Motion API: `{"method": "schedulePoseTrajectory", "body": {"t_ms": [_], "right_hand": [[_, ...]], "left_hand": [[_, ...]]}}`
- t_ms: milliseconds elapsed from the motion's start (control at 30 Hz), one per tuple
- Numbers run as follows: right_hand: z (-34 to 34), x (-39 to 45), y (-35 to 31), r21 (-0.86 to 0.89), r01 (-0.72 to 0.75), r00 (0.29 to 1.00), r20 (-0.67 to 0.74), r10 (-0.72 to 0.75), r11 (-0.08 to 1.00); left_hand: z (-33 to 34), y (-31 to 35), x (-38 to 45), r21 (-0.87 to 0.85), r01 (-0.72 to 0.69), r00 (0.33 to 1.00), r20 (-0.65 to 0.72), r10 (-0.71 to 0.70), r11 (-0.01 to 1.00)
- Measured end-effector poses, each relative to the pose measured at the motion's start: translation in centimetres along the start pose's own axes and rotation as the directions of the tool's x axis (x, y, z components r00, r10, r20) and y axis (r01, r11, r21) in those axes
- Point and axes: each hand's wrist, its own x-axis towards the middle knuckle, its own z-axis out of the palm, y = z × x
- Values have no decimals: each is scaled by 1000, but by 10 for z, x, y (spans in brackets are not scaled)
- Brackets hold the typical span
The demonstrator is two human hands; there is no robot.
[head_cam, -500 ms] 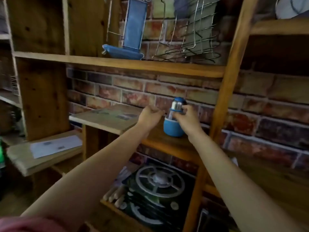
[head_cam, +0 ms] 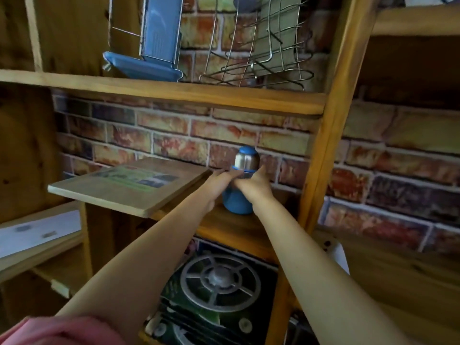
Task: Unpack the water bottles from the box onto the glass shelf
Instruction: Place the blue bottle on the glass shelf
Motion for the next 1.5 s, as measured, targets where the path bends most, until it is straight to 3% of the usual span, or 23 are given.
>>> {"method": "schedulePoseTrajectory", "body": {"t_ms": [100,300,567,800,1000,1133,1500], "right_hand": [[7,4,6,-25,6,1000,7,-5,1000],[18,0,-6,-2,55,998,-23,-55,998],[83,-36,-62,220,241,928,234,-291,945],[207,-120,-139,371,338,714,498,-492,865],[337,-219,-206,516,218,516,659,-547,828],[435,-290,-247,567,121,342,747,-570,815],[658,-449,-331,554,98,-54,832,-552,827]], "left_hand": [[0,-8,8,-11,42,993,109,-41,999],[-15,-2,1,-71,9,994,112,-1,997],[-117,26,-52,-164,-115,993,-53,107,980],[-289,27,-154,-64,-201,959,-218,182,978],[-433,22,-257,-35,-204,883,-438,169,978],[-531,9,-331,-8,-197,792,-591,154,980],[-742,-30,-502,46,-156,529,-840,123,987]]}}
